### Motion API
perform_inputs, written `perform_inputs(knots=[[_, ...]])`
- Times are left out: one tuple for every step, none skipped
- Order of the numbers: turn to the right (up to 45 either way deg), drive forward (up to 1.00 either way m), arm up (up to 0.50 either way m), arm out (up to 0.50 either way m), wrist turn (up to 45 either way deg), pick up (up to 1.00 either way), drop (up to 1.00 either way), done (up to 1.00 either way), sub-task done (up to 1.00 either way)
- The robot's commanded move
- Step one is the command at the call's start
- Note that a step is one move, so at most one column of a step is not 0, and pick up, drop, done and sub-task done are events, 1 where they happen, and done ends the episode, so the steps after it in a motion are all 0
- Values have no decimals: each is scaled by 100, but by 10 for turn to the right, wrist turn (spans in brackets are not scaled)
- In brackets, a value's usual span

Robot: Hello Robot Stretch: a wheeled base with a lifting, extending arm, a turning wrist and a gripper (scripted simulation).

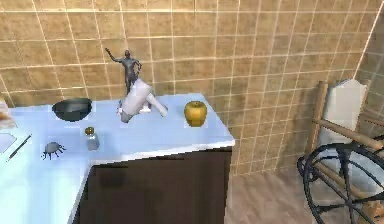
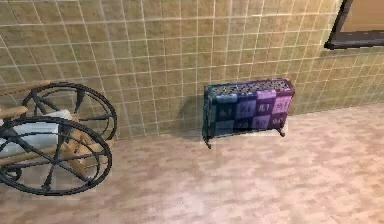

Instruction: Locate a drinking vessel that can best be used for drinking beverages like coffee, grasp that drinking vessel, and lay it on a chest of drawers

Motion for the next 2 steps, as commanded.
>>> perform_inputs(knots=[[0,45,0,0,0,0,0,0,0],[450,0,0,0,0,0,0,0,0]])
